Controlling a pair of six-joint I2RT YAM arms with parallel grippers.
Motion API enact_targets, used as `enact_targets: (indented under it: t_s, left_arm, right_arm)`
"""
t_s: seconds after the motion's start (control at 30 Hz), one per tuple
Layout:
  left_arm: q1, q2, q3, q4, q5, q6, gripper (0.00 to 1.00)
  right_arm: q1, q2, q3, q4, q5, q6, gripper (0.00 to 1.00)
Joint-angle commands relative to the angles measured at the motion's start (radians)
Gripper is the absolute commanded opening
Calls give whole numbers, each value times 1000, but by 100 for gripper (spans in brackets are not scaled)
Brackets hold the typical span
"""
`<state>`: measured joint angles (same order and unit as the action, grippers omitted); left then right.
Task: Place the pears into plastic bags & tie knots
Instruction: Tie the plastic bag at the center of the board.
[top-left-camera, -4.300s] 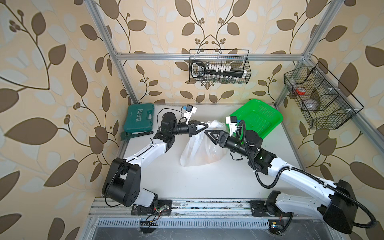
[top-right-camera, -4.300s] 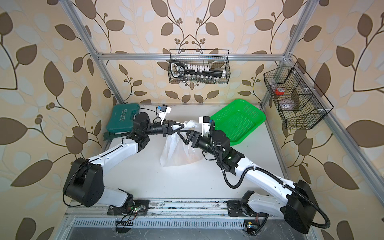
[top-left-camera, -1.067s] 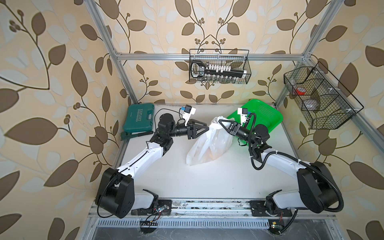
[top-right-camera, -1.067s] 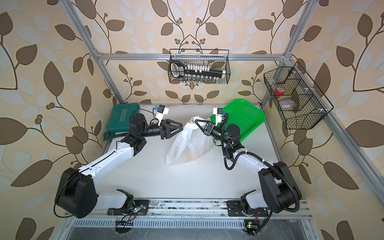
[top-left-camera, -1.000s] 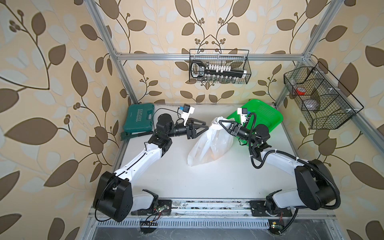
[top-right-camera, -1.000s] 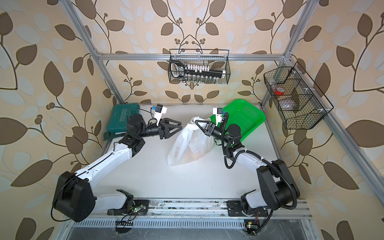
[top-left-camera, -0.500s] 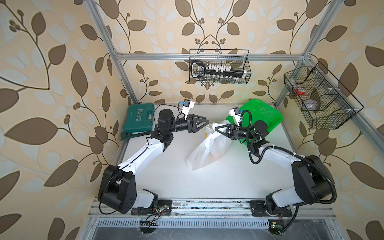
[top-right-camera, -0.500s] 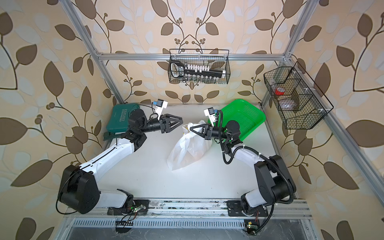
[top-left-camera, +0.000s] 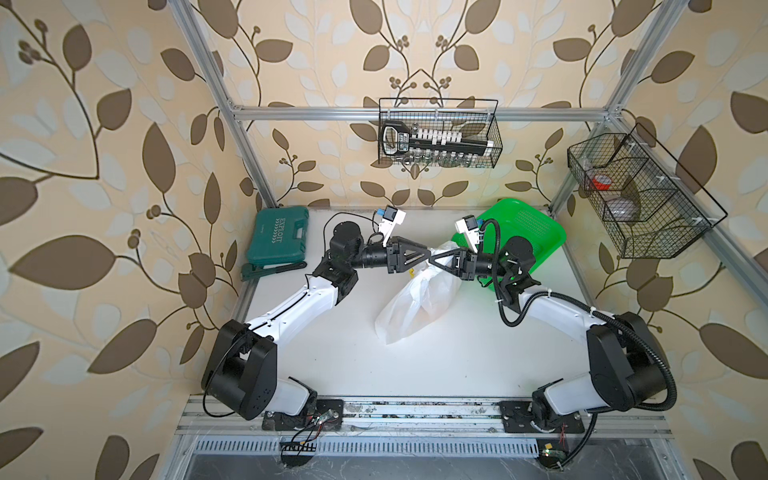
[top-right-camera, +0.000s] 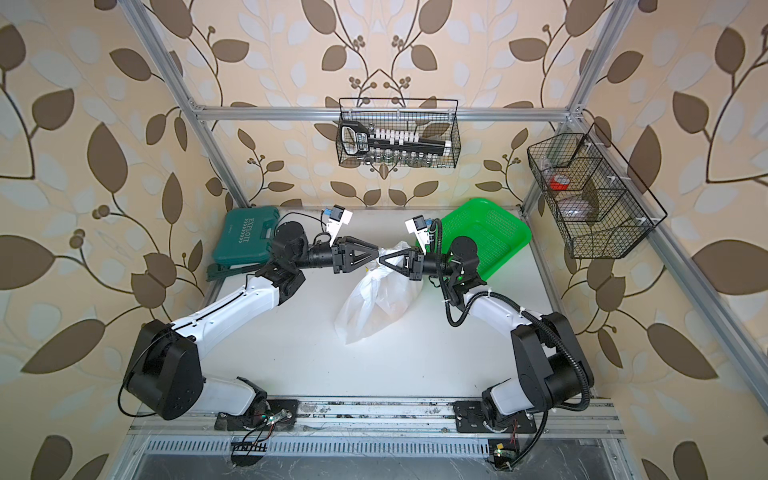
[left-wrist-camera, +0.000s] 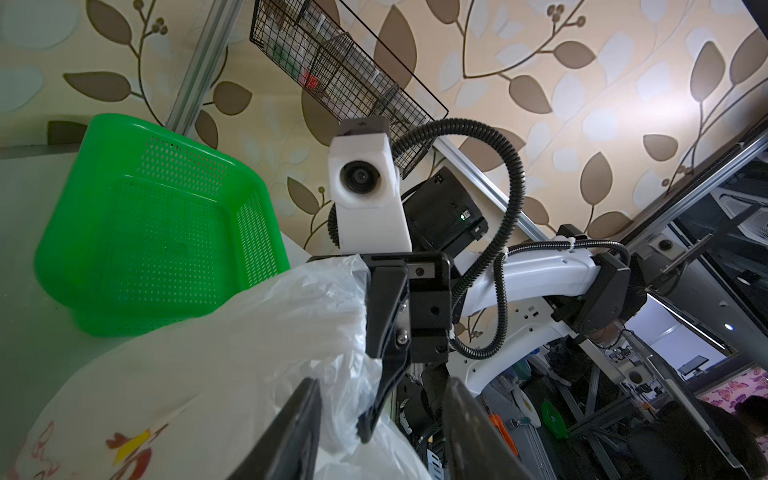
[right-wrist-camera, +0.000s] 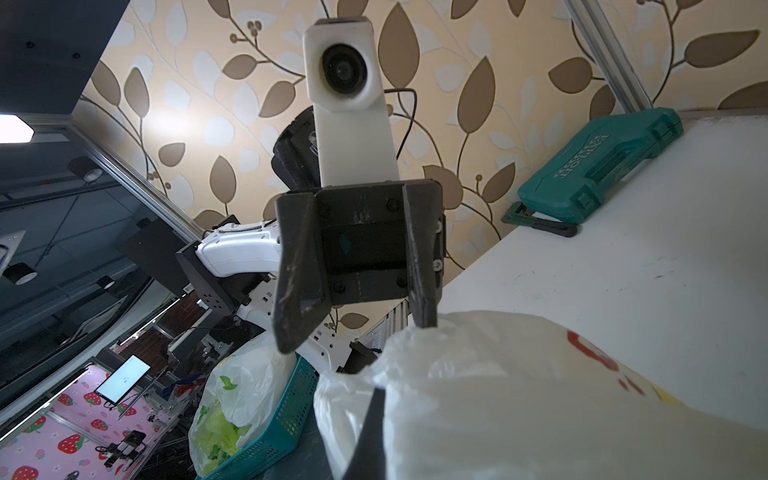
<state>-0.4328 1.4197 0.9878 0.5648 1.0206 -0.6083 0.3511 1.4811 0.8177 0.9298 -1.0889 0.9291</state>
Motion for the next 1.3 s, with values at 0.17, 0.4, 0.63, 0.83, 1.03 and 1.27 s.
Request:
enact_targets:
  t_s: [0.17,0.4,0.63,0.83,1.03,1.27]
  left_arm:
    - [-7,15,42,2,-28,47,53]
    - [-12,74,55,79,15,-15,32]
    - [-18,70,41,98,5,-17,6]
    - [-18,47,39,81,-30,-3,0]
    - [-18,48,36,76,-36,6,0]
    - [-18,60,28,103,-44,-7,0]
  right_arm:
    - [2,-22,20,12,-19,-23,0]
    - [3,-16,18,4,-11,-23,0]
    - [2,-16,18,-22,-7,-64,0]
    - [-22,-65,-17,-96,34,-93,45]
    - [-33,-204,-75,-268,128,-143,62]
    - [-13,-313,-154,-386,202,-156,64]
